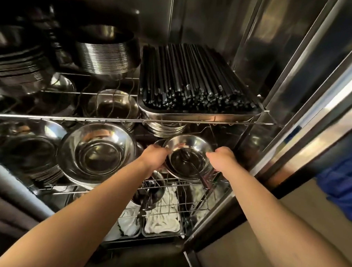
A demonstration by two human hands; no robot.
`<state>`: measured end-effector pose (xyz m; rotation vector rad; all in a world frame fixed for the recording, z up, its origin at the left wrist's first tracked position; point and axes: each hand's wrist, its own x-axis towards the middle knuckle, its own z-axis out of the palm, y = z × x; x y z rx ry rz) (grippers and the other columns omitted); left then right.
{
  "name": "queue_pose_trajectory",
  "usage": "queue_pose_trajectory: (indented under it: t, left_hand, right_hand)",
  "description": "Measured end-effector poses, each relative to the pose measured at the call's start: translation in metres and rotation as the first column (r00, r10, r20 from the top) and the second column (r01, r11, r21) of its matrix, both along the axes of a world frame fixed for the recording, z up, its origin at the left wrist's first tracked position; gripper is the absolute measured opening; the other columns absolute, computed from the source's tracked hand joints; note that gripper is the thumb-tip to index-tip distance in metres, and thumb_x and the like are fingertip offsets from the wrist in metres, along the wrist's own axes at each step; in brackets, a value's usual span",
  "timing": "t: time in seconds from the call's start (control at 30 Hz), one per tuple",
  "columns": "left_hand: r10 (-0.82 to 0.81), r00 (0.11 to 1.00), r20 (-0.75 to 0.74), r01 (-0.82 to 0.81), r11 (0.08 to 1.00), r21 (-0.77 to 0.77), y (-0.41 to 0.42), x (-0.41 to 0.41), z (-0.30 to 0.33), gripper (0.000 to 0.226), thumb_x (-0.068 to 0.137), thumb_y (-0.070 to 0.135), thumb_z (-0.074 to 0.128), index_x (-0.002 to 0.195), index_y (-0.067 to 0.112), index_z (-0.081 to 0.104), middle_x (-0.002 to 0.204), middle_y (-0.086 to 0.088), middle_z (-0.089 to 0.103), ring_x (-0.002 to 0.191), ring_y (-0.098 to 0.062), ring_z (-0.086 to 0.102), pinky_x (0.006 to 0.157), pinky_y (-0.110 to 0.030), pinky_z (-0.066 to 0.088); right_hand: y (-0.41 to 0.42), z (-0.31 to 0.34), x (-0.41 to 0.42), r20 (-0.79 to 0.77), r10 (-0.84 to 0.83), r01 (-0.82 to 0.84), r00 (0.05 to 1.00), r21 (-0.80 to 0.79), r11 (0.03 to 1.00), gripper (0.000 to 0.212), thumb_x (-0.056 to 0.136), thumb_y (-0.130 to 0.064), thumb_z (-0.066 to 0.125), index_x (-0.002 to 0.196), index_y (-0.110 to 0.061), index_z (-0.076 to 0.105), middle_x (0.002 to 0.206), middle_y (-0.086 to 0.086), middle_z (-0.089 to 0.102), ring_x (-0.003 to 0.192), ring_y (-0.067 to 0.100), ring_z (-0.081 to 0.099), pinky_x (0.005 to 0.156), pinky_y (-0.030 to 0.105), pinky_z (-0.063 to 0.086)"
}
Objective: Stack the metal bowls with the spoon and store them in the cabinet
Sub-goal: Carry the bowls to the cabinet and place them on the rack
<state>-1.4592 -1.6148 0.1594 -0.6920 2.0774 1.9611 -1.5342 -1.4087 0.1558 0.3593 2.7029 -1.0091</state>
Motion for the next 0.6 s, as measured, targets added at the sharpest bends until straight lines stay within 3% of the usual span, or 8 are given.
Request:
queue_pose_trajectory:
  t: [0.1, 0.17, 0.27, 0.33, 0.4, 0.43, 0.6]
  left_hand:
    - [0.021, 1.000, -0.001, -0.021, 0.999, 0.034, 0.002, 0.002, -0.004, 0.049, 0.097, 0.021, 0.060, 0.139, -0.001, 0.050, 0.123, -0.013, 0.070, 0.107, -0.025, 0.069, 0.093, -0.036, 0.056]
    - [0.034, 0.999, -0.011, -0.034, 0.998, 0.051, 0.003, 0.003, -0.008, 0.053, 0.096, 0.017, 0.060, 0.144, -0.001, 0.045, 0.130, -0.015, 0.065, 0.112, -0.028, 0.067, 0.096, -0.038, 0.055]
    - [0.029, 0.999, -0.014, -0.028, 0.999, 0.027, 0.000, 0.005, -0.014, 0.057, 0.095, 0.020, 0.062, 0.147, 0.006, 0.044, 0.138, -0.013, 0.060, 0.120, -0.027, 0.063, 0.107, -0.043, 0.048]
    - [0.005, 0.999, -0.042, -0.007, 0.999, -0.045, -0.002, 0.010, -0.018, 0.061, 0.094, 0.025, 0.065, 0.149, 0.009, 0.043, 0.140, -0.010, 0.059, 0.123, -0.026, 0.059, 0.111, -0.045, 0.044]
    - [-0.019, 0.997, -0.076, 0.005, 0.984, -0.178, -0.002, 0.020, -0.019, 0.065, 0.093, 0.030, 0.066, 0.150, 0.013, 0.040, 0.141, -0.005, 0.058, 0.123, -0.023, 0.058, 0.112, -0.044, 0.042]
    - [-0.044, 0.995, -0.086, 0.021, 0.968, -0.249, -0.002, 0.025, -0.020, 0.069, 0.091, 0.034, 0.066, 0.151, 0.015, 0.039, 0.141, -0.001, 0.057, 0.123, -0.022, 0.057, 0.111, -0.043, 0.042]
    - [-0.155, 0.981, -0.120, 0.079, 0.872, -0.484, -0.005, 0.064, -0.030, 0.087, 0.077, 0.048, 0.065, 0.153, 0.024, 0.031, 0.139, 0.003, 0.053, 0.129, -0.021, 0.054, 0.112, -0.046, 0.043]
  right_hand:
    - [0.001, 0.000, -0.001, -0.027, 0.036, -0.034, 0.999, 0.062, 0.997, 0.034, 0.092, -0.034, 0.063, 0.111, -0.006, 0.065, 0.087, 0.005, 0.064, 0.071, 0.019, 0.060, 0.055, 0.027, 0.045]
    - [0.001, 0.001, -0.001, -0.046, 0.039, -0.035, 0.998, 0.080, 0.996, 0.038, 0.092, -0.036, 0.065, 0.116, -0.007, 0.063, 0.082, 0.000, 0.057, 0.064, 0.016, 0.054, 0.051, 0.025, 0.039]
    - [-0.004, 0.004, 0.003, -0.087, 0.076, -0.061, 0.993, 0.156, 0.986, 0.041, 0.092, -0.039, 0.064, 0.120, -0.009, 0.061, 0.090, 0.003, 0.058, 0.063, 0.015, 0.052, 0.049, 0.024, 0.036]
    - [-0.009, 0.006, 0.010, -0.133, 0.131, -0.100, 0.982, 0.214, 0.972, 0.044, 0.093, -0.039, 0.063, 0.127, -0.011, 0.057, 0.112, 0.009, 0.061, 0.084, 0.023, 0.061, 0.058, 0.026, 0.044]
    - [-0.011, 0.006, 0.017, -0.194, 0.195, -0.149, 0.961, 0.230, 0.962, 0.053, 0.094, -0.036, 0.063, 0.139, -0.012, 0.048, 0.133, 0.013, 0.054, 0.117, 0.033, 0.055, 0.081, 0.039, 0.052]
    - [-0.013, 0.006, 0.022, -0.227, 0.228, -0.173, 0.947, 0.239, 0.956, 0.057, 0.093, -0.035, 0.064, 0.142, -0.014, 0.044, 0.136, 0.013, 0.051, 0.125, 0.034, 0.049, 0.089, 0.044, 0.051]
    - [-0.019, 0.003, 0.042, -0.228, 0.412, -0.315, 0.882, 0.365, 0.876, 0.059, 0.092, -0.042, 0.064, 0.143, -0.018, 0.046, 0.140, 0.010, 0.053, 0.130, 0.033, 0.046, 0.099, 0.048, 0.049]
